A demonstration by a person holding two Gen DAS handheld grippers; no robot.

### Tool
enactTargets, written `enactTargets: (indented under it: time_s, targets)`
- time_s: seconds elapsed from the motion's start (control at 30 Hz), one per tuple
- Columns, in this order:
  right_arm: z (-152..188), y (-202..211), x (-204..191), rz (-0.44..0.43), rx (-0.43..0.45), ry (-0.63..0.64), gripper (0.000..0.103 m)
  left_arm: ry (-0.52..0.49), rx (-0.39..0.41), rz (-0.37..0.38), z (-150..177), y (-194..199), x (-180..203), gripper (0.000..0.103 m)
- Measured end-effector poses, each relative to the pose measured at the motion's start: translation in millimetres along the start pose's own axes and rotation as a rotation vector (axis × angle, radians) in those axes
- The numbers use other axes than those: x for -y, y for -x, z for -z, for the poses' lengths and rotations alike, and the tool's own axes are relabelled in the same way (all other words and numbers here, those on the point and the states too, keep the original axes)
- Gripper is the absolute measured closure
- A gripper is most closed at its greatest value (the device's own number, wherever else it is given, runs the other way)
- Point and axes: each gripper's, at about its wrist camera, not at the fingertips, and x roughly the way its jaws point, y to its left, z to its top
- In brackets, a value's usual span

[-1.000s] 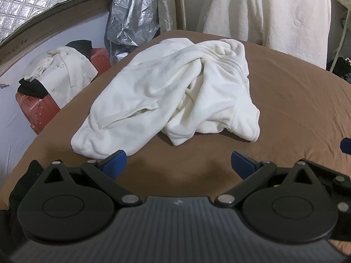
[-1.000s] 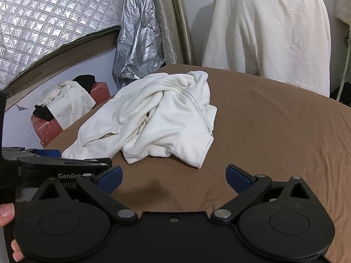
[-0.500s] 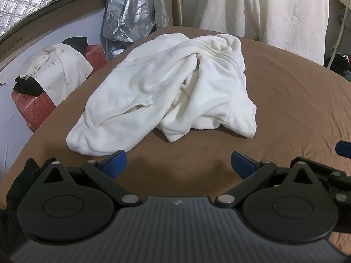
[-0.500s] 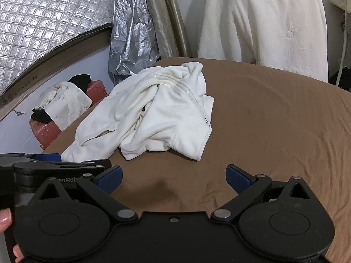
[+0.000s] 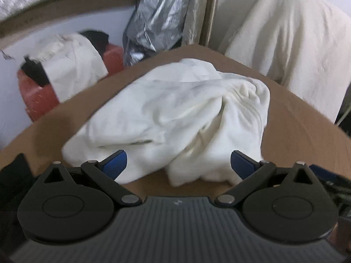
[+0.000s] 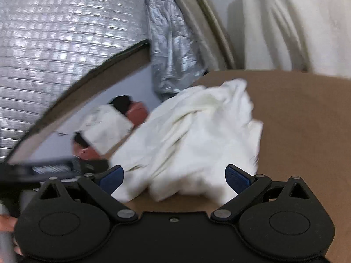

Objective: Fold clothes
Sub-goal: 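Grasp the white jacket with both grippers and lift it off the table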

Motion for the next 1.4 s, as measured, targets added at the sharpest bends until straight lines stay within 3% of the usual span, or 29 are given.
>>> enactTargets:
  time_s: [0.1,0.17,0.2,0.33,0.4,0.43,0.47,0.57,0.7,0.8,0.83,0.9,0.97,1.07,1.17,1.4]
  targets:
    - [-19,-29,16,0.032,-0.021,-0.024,0.016,0.076,-0.009,-0.012,-25,-37,-18,0.005]
    - [-27,-43,25,0.047,-0.030,-0.037,0.040,0.101,0.021,-0.044,-22,-51,-42,0.006]
    - [-30,-49,29,0.045,-0.037,-0.039,0.043,0.113,0.036,-0.060,-21,-58,-54,0.006]
    - [-37,-60,34,0.069,-0.058,0.016,0.042,0.163,0.097,-0.123,-15,-87,-101,0.011]
    - [-42,-67,38,0.066,-0.056,0.050,0.028,0.189,0.093,-0.147,-16,-102,-125,0.011]
    - [-45,-73,41,0.060,-0.047,0.055,0.014,0.202,0.087,-0.158,-16,-111,-136,0.011]
    - [-49,-80,44,0.052,-0.036,0.055,0.012,0.231,0.089,-0.165,-16,-118,-149,0.011]
    - [-60,-105,53,0.037,-0.014,0.042,0.012,0.350,0.103,-0.182,-15,-138,-189,0.010]
    - [-73,-154,69,0.085,-0.036,-0.056,0.012,0.513,0.094,-0.172,0,-162,-231,0.000]
    - [-73,-192,83,0.131,-0.088,-0.149,0.018,0.628,0.090,-0.064,17,-185,-250,0.000]
    - [-68,-205,81,0.123,-0.129,-0.135,0.035,0.621,0.079,-0.026,18,-189,-248,0.000]
    - [-56,-231,75,0.083,-0.213,-0.078,0.040,0.563,0.027,0.059,13,-196,-235,0.000]
    - [-44,-240,62,0.057,-0.216,-0.038,0.046,0.512,-0.027,0.182,14,-206,-215,0.000]
    - [-32,-237,45,0.000,-0.203,-0.065,0.054,0.464,-0.083,0.299,17,-217,-187,0.000]
    - [-24,-226,28,-0.080,-0.215,-0.071,0.057,0.606,-0.185,0.633,28,-236,-178,0.011]
    - [-13,-177,10,-0.201,-0.258,-0.083,0.057,0.644,-0.285,0.851,42,-236,-159,0.011]
